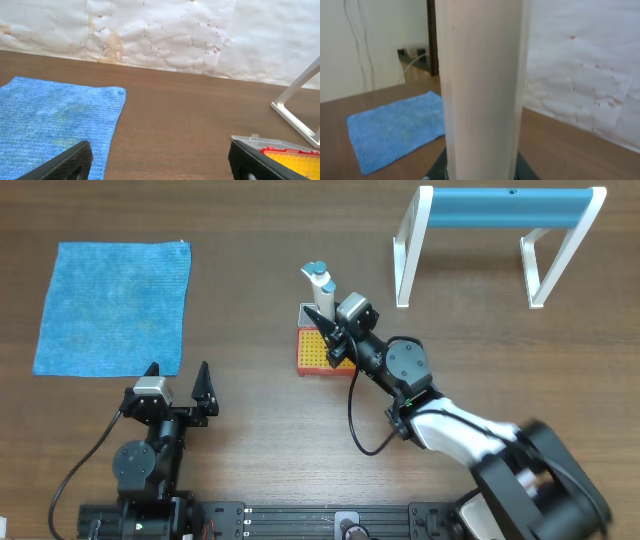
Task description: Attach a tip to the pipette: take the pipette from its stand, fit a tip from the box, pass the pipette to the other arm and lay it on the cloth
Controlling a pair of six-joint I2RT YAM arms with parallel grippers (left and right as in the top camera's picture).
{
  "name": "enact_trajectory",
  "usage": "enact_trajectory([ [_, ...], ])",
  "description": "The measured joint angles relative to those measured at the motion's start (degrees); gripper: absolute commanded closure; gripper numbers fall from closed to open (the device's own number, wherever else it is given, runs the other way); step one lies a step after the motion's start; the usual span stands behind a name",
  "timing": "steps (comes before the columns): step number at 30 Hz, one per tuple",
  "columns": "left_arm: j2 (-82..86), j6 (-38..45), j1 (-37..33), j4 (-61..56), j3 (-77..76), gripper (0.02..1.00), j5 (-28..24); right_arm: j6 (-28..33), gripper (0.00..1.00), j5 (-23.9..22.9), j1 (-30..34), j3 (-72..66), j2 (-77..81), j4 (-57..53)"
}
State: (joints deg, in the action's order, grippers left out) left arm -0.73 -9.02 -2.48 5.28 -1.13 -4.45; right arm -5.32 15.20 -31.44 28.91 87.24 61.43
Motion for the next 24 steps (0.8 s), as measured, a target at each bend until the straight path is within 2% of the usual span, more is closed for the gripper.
enact_trajectory([
  [2,0.0,0.0,0.0,0.0,0.0,0.139,0.0,0.0,0.923,0.7,0.0,2.7,-6.8,-13.3],
  [5,0.0,0.0,0.0,0.0,0.0,0.139,0.0,0.0,0.923,1.3,-0.7,10.3,-14.6,-43.3],
  [9,0.0,0.0,0.0,0.0,0.0,0.137,0.0,-0.1,0.921,1.5,-3.4,19.6,-19.2,-62.4],
  [13,0.0,0.0,0.0,0.0,0.0,0.139,0.0,0.0,0.923,2.9,-6.8,22.3,-21.6,-68.3],
  [18,0.0,0.0,0.0,0.0,0.0,0.139,0.0,-0.2,0.923,6.4,-7.1,22.3,-22.5,-70.0],
  [24,0.0,0.0,0.0,0.0,0.0,0.139,0.0,-7.0,0.923,9.5,-7.1,22.3,-25.4,-67.8],
])
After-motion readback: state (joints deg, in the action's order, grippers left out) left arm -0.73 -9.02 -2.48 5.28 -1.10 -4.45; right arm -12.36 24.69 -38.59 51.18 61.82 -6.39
